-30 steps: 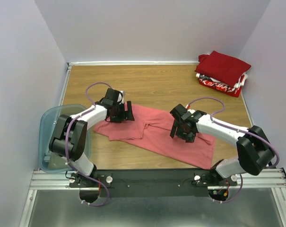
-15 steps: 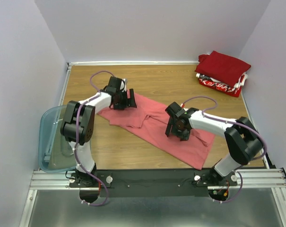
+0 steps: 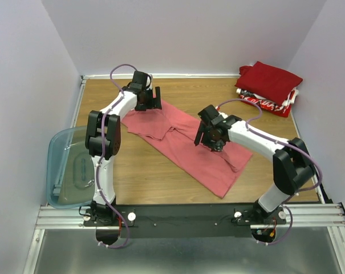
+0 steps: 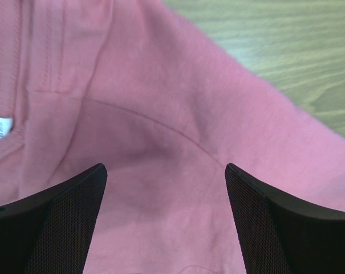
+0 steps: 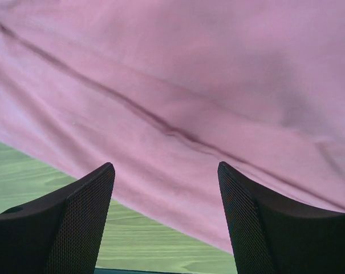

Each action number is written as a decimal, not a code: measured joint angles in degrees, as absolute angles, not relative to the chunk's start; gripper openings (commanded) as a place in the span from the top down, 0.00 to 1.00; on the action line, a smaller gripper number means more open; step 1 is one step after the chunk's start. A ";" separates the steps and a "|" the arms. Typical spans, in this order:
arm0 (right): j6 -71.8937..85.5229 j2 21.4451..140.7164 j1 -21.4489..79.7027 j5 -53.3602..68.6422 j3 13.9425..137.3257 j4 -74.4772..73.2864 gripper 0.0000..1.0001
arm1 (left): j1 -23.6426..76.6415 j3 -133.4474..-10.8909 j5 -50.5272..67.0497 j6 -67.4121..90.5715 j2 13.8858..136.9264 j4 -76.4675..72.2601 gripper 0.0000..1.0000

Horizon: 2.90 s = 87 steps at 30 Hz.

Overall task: Fold and stack the t-shirts
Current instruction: Fold the tshirt

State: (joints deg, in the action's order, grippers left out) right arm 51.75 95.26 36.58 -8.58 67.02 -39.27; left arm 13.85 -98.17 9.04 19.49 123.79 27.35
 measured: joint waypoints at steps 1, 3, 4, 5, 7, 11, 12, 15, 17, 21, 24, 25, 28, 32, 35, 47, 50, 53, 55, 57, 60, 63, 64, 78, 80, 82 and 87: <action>51.44 94.28 35.68 -8.99 66.52 -39.55 0.21 | 13.82 -99.00 8.99 19.49 123.63 27.68 0.08; 51.13 91.96 33.93 -9.65 64.82 -40.05 0.22 | 13.82 -99.66 8.97 19.49 123.07 27.77 0.08; 50.98 91.00 33.34 -10.04 63.99 -40.23 0.23 | 13.82 -99.63 9.02 19.51 122.52 28.10 0.08; 50.85 89.19 32.25 -10.66 62.28 -40.91 0.23 | 13.82 -99.61 9.04 19.51 122.23 28.49 0.08; 50.59 87.18 30.68 -11.81 60.10 -41.91 0.24 | 13.82 -98.78 9.08 19.51 120.88 28.49 0.08; 50.28 84.42 29.02 -13.37 56.14 -43.57 0.25 | 13.85 -94.17 9.63 19.46 116.81 28.27 0.08; 50.22 83.88 28.69 -13.74 55.31 -43.81 0.27 | 13.85 -93.03 9.78 19.42 115.98 28.27 0.08; 50.02 83.18 28.34 -14.50 53.78 -44.23 0.28 | 13.85 -89.93 10.17 19.29 114.41 27.79 0.08; 50.02 83.07 28.10 -14.92 52.95 -44.27 0.28 | 13.85 -88.09 10.55 19.29 113.86 27.68 0.08; 50.04 82.91 28.01 -15.92 50.89 -44.40 0.30 | 13.85 -84.64 11.38 19.33 112.97 26.94 0.08; 50.02 82.91 28.01 -16.88 49.69 -44.69 0.30 | 13.85 -83.44 11.77 19.35 112.27 26.85 0.08; 50.02 82.91 28.01 -17.28 49.43 -44.73 0.31 | 13.85 -83.22 11.92 19.38 111.96 26.68 0.08; 49.89 82.91 27.99 -18.37 49.08 -44.82 0.32 | 13.85 -82.43 12.29 19.38 110.65 26.39 0.08; 49.58 82.91 27.99 -19.29 48.47 -44.64 0.40 | 13.85 -81.28 12.49 19.40 109.14 25.87 0.07; 49.28 82.91 27.99 -19.53 47.64 -44.58 0.46 | 13.85 -80.27 12.56 19.42 108.64 25.56 0.08; 48.12 82.91 27.99 -19.51 45.56 -44.01 0.77 | 13.85 -77.91 12.62 19.57 108.38 25.39 0.08; 47.48 82.89 27.99 -19.49 45.56 -43.99 0.82 | 13.85 -77.76 12.67 19.64 108.14 25.23 0.08; 46.78 82.81 27.99 -19.44 45.58 -44.03 0.84 | 13.85 -77.30 12.69 19.66 108.05 24.82 0.08; 46.44 82.78 27.99 -19.42 45.74 -44.23 0.86 | 13.85 -77.01 12.69 19.66 108.05 24.77 0.08; 46.35 82.76 27.99 -19.27 46.11 -44.75 0.87 | 13.85 -76.75 12.69 19.66 108.05 24.69 0.08; 46.33 82.65 27.90 -18.81 46.57 -45.52 0.87 | 13.85 -76.40 12.69 19.73 108.18 24.47 0.08; 46.35 82.15 27.90 -18.55 46.68 -46.63 0.87 | 13.85 -76.38 12.67 19.77 109.32 23.83 0.08; 46.35 81.87 27.88 -18.50 46.68 -47.00 0.87 | 13.85 -76.38 12.67 19.75 110.00 23.59 0.08; 46.35 81.32 27.75 -17.37 46.68 -49.56 0.89 | 13.85 -79.31 12.51 19.55 113.65 23.14 0.07; 46.35 81.32 27.75 -17.21 46.65 -49.67 0.89 | 13.85 -79.94 12.47 19.44 114.06 23.27 0.07; 46.35 81.32 27.75 -16.99 46.65 -49.87 0.85 | 13.85 -80.68 12.43 19.33 114.63 23.27 0.07; 46.61 80.05 27.75 -15.55 46.63 -50.98 0.34 | 13.85 -82.48 12.43 18.83 115.66 23.62 0.07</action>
